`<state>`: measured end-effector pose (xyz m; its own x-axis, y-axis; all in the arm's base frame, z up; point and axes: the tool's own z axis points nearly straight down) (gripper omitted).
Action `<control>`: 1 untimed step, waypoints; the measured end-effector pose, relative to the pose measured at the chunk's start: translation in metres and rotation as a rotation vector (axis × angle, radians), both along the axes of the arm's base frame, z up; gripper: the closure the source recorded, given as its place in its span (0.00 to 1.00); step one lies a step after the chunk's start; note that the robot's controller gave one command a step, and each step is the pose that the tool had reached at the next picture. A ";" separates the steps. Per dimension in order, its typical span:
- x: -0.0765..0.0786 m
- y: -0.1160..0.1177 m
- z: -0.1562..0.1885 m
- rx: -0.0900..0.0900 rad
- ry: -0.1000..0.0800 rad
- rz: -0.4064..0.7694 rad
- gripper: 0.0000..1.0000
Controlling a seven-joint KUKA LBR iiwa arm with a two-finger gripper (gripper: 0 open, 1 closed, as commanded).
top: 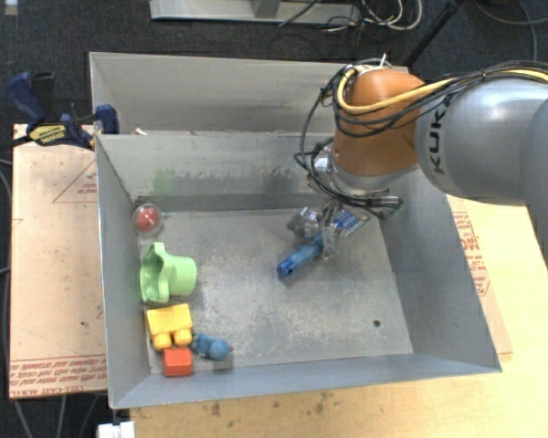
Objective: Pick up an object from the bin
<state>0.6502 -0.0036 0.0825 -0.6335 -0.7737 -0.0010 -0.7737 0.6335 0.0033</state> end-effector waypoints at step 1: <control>-0.007 0.024 0.139 -0.001 -0.012 0.013 1.00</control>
Offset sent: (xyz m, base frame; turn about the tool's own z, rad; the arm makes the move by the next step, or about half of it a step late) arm -0.0086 0.0225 0.1345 -0.0128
